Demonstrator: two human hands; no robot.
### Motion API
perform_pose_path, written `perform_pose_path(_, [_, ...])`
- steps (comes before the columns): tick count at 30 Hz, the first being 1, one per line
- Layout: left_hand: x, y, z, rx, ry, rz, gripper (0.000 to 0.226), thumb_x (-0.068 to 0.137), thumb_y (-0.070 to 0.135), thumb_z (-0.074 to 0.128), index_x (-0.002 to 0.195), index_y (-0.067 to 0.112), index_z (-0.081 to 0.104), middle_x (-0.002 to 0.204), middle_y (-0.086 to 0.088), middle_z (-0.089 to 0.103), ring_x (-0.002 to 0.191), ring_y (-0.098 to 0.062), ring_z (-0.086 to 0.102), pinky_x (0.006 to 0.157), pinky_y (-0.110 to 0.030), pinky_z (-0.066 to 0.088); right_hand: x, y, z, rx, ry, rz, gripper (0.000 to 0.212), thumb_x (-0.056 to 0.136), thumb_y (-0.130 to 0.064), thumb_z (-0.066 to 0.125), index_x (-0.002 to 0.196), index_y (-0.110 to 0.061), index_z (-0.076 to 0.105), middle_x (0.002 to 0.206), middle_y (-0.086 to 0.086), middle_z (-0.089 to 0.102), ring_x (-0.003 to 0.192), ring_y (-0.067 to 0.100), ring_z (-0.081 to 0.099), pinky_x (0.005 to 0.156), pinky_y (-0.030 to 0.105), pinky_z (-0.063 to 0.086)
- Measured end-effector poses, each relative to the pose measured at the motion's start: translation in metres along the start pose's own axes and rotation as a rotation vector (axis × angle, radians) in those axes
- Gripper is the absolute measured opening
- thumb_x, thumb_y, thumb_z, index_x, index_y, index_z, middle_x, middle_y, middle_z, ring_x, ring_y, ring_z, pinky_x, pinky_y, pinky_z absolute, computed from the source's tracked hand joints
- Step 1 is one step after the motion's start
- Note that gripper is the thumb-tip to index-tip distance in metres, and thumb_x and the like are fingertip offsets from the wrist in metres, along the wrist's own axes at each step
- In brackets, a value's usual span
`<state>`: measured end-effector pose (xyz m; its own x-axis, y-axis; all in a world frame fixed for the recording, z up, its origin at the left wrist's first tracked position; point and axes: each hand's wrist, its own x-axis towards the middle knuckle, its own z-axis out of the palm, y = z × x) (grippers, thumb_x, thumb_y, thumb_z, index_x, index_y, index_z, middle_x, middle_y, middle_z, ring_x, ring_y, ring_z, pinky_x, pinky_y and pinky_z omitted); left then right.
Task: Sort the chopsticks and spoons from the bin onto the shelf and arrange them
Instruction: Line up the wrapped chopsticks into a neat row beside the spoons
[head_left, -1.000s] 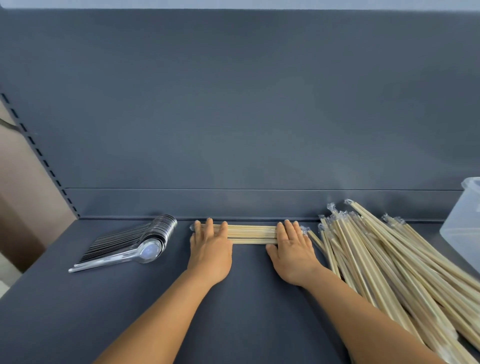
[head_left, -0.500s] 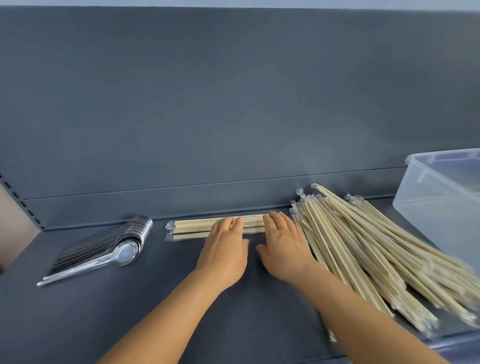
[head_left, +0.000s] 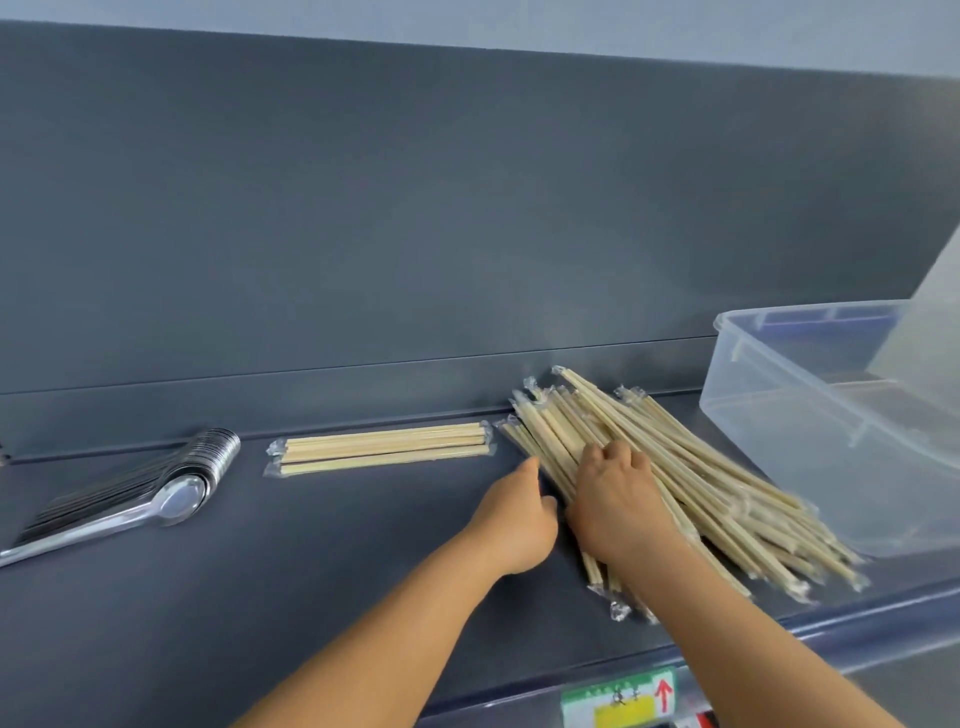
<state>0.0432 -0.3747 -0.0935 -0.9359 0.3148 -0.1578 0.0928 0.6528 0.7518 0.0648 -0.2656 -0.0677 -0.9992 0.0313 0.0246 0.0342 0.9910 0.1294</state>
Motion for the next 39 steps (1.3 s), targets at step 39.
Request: perform_pose_path(39, [-0.01, 0.081, -0.055, -0.646, 0.461, 0.106, 0.031, 0.093, 0.036, 0.047, 0.103, 0.008, 0.056, 0.099, -0.012, 0.067, 0.095, -0.025, 0.066, 0.085, -0.041, 0.052, 0.015, -0.007, -0.045, 1.467, 0.267, -0.307, 0.02, 0.086, -0.011, 0.061, 0.095, -0.023, 0.047, 0.09, -0.007, 0.06, 0.074, -0.008, 0.055, 0.062, 0.009, 0.042])
